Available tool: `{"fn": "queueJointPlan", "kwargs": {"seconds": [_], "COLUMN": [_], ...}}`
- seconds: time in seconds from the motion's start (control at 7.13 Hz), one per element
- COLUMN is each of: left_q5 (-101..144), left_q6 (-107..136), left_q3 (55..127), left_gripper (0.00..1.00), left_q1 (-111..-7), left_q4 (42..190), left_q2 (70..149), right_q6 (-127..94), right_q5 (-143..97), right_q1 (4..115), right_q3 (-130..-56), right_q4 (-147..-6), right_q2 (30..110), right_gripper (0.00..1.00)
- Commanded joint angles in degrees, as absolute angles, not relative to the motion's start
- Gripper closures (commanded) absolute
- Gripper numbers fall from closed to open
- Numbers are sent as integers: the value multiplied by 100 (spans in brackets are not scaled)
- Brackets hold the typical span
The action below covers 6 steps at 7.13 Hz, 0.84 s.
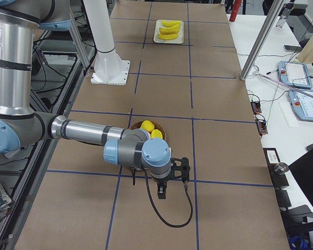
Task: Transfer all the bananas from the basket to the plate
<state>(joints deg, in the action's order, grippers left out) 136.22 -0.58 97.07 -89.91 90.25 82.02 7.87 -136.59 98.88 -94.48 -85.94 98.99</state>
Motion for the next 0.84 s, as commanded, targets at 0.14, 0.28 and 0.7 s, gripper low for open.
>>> {"fn": "queueJointPlan", "kwargs": {"seconds": [0.14,0.28,0.7], "left_q5": [13623,13623,13623], "left_q6": [-44,-53,-53], "left_q3": [9694,9694,9694], "left_gripper": [0,0,0], "left_q1": [-8991,-8991,-8991], "left_q4": [9026,9026,9026], "left_q2": [8209,8209,8218], "right_q6": [782,774,765], "right_q5": [-13702,-13702,-13693], "right_q1": [9888,9888,9888], "right_q3": [-9457,-9457,-9466], "right_q4": [-8587,-8578,-8622], "right_q2": [9897,9896,9896], "right_gripper": [0,0,0]}}
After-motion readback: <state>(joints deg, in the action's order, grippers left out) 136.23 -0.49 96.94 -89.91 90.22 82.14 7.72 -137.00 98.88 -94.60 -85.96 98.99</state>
